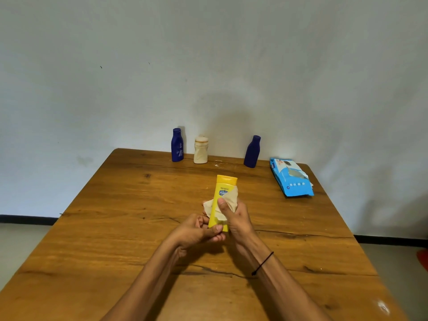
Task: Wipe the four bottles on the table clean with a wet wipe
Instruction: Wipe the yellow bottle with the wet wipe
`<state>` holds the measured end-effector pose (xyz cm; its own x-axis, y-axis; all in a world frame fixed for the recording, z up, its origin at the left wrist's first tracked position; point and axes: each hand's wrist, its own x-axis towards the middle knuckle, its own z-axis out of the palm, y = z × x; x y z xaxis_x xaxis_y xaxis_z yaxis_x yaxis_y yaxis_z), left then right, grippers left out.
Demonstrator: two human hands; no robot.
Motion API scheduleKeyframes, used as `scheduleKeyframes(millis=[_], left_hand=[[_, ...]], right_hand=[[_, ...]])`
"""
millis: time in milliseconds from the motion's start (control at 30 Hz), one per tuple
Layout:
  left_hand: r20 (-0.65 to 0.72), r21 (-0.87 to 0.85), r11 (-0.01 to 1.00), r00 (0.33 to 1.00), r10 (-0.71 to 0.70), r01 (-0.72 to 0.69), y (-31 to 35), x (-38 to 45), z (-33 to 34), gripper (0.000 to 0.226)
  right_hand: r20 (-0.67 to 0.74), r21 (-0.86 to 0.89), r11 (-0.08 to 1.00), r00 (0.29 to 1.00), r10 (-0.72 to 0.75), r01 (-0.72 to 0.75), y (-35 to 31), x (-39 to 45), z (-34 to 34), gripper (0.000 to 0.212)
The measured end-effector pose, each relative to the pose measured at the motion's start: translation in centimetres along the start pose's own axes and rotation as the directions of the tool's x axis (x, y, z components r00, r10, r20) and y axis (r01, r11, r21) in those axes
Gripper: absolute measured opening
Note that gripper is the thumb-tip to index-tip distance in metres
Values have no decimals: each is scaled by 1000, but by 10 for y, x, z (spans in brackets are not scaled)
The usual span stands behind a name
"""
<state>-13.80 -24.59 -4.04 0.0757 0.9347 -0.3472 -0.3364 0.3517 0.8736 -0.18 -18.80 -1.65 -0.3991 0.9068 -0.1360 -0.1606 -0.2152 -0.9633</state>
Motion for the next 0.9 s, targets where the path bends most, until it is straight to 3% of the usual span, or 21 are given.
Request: scheduleKeyframes(millis=[200, 333, 433, 533, 600, 733, 900], left_hand=[[-54, 2, 1000, 999, 5, -5, -2, 2, 0, 7], [-20, 38, 999, 1000, 12, -11, -3, 2, 8, 6], [-44, 63, 998, 999, -2, 4, -4, 4, 14, 17], [-106, 268, 963, 994, 7, 22, 5, 0, 11, 40], [-135, 409, 913, 990, 44, 15, 17, -5, 0, 51], [-179, 328, 934, 962, 208, -141, 47, -8, -17, 54], [-178, 377, 898, 935, 308, -225, 65, 5, -3, 32]], right_hand=[[114, 18, 999, 992, 47, -49, 3, -3, -4, 45], [-81, -61, 996, 995, 58, -63, 1, -1, 4, 33], [-212, -46, 998, 977, 38, -49, 3, 3, 11, 39], [-243, -48, 997, 969, 48, -62, 1, 6, 9, 35], [-208, -80, 995, 977, 42, -60, -3, 7, 4, 25], [-32, -189, 982, 999, 18, -24, -6, 9, -9, 28], [138, -182, 983, 990, -3, 28, -2, 1, -5, 26]])
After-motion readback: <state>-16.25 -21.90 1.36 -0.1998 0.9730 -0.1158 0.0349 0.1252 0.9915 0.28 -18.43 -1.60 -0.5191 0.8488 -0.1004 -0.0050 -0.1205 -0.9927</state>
